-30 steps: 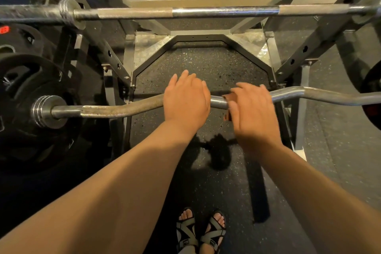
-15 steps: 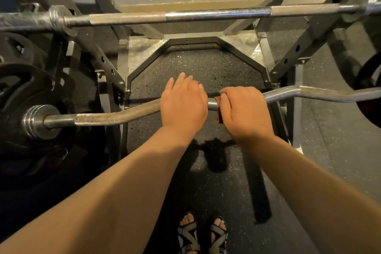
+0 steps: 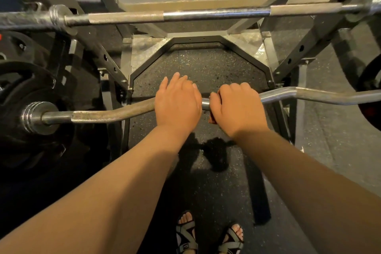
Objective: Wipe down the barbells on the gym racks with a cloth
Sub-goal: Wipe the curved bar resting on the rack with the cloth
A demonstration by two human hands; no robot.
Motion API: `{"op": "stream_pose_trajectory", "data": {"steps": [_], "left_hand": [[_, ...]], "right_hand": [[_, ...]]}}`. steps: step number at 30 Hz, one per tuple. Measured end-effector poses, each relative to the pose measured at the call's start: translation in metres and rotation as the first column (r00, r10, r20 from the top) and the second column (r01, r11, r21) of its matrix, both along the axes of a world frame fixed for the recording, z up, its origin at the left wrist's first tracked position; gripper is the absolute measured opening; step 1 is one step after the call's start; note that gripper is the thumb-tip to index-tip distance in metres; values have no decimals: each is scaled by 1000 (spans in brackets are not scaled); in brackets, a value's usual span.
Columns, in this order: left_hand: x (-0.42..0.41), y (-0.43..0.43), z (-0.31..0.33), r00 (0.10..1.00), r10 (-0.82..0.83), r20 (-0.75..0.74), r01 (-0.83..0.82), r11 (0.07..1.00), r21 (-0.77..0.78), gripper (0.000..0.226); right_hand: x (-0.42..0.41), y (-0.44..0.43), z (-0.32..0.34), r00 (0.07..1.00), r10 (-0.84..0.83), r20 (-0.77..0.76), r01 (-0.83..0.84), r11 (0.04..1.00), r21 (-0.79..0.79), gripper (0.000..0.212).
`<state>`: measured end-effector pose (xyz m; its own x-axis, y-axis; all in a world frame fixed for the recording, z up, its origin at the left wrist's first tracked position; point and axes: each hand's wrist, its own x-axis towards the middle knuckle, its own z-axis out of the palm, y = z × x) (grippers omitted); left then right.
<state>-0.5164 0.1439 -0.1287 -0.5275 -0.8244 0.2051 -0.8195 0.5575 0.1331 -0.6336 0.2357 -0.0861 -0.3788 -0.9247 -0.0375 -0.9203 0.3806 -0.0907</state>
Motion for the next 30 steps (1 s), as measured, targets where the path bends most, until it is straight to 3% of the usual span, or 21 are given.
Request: {"op": "stream_pose_trajectory", "data": {"steps": [1,4,7,10,14,17,23,25,30], "left_hand": [[-1,1,1,1000,4,-1,-4,1000,0,47],[-3,1,3,1000,21,0,-21,1000,2,45],[-2,3,4,999,38,1,-38,999,6,42],[-3,3,5,999,43,2,-43,999,16,45],[-4,4,5,998,54,11,-55,999,5,49],[-2,4,5,998,61,14,-61,998,-3,47],[-6,2,5,996,87,27,-88,996,33,47],[-7,1,5,995,96,25,-97,994,40,46],[-10,1,5,992,123,23,-124,991,42,44]], "right_hand": [[-6,-9,7,1000,16,10,-17,996,86,29],[-4,-10,6,993,102,-60,-95,989,114,26],[2,22,-18,997,57,51,-47,983,-178,31],[7,43,-29,993,90,80,-61,947,-315,32],[-6,0,-5,998,11,65,-7,997,-75,30],[-11,-9,-4,998,43,43,-41,998,-42,30],[3,58,-44,987,158,-43,-163,922,-352,44],[-1,56,-44,981,189,-36,-186,883,-431,38],[-15,6,-24,994,94,-58,-103,982,-161,38]]}}
